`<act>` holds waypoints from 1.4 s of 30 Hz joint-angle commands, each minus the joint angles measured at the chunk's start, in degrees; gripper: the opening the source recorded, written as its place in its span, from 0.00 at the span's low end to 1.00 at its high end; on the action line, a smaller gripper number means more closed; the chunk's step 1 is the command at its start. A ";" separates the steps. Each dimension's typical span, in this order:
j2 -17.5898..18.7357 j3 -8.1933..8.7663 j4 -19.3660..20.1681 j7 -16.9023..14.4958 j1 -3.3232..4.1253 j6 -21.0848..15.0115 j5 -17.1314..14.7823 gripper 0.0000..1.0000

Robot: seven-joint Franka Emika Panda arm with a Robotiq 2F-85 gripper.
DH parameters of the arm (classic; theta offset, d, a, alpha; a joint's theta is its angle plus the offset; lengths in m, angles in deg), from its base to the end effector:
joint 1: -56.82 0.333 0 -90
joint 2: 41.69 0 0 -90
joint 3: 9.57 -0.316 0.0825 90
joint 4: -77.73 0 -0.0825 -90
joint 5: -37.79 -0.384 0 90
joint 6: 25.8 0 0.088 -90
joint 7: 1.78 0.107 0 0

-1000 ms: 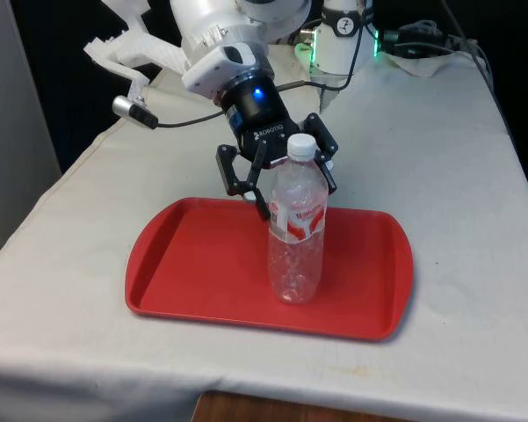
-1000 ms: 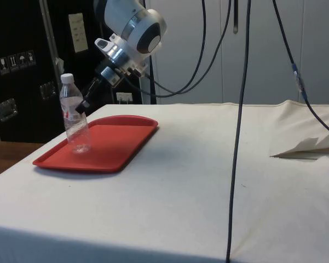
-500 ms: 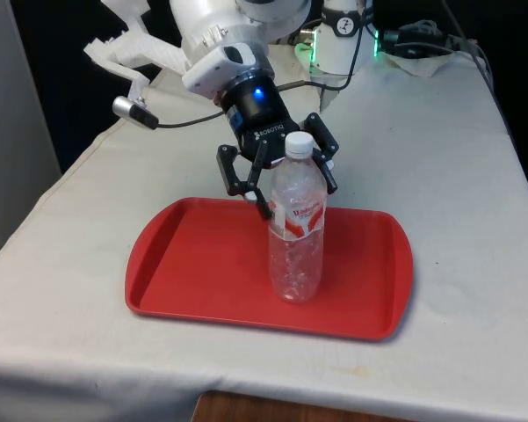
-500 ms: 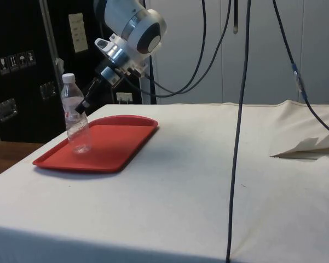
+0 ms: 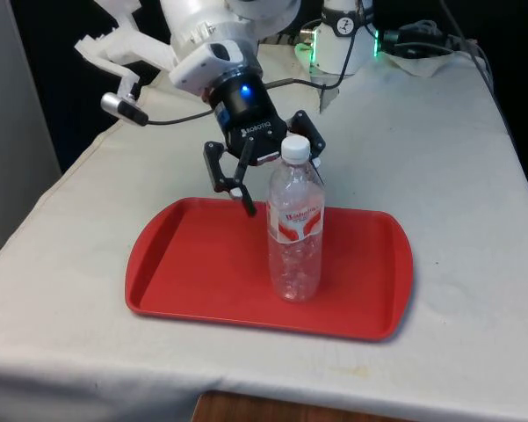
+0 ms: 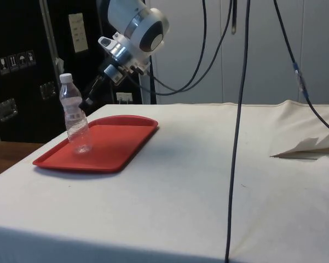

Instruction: Place the bottle upright on the tray.

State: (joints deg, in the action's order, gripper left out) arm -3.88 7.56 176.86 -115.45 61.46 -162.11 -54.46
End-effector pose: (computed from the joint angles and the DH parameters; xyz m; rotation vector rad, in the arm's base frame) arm 0.6686 -0.1165 0.2219 -2.4457 -0.7600 -1.1596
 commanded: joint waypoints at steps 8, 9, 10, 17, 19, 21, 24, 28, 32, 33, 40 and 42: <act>-0.29 1.32 0.29 0.00 0.00 1.32 0.00 1.00; -1.03 1.43 1.09 -0.29 0.06 1.20 -0.06 1.00; -1.20 1.49 1.32 -0.40 0.06 1.38 -0.06 1.00; -3.84 1.78 4.13 -1.38 0.11 2.01 -0.06 1.00; -4.24 1.83 4.53 -1.55 0.11 2.06 -0.06 1.00; -5.50 1.83 5.90 -2.12 0.11 2.29 0.00 1.00; -6.76 1.89 7.16 -2.69 0.11 2.46 0.06 1.00; -8.25 1.89 8.65 -3.32 0.06 2.64 0.17 1.00; -9.57 2.01 9.80 -3.72 0.11 2.75 0.34 1.00; -9.11 1.89 9.45 -3.67 0.00 2.86 0.06 1.00; -12.26 2.23 12.03 -4.41 0.23 2.69 1.15 1.00; -12.61 2.23 12.26 -4.53 0.29 2.64 1.32 1.00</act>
State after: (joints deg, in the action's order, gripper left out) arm -16.14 9.62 188.77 -120.15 61.46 -159.18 -53.77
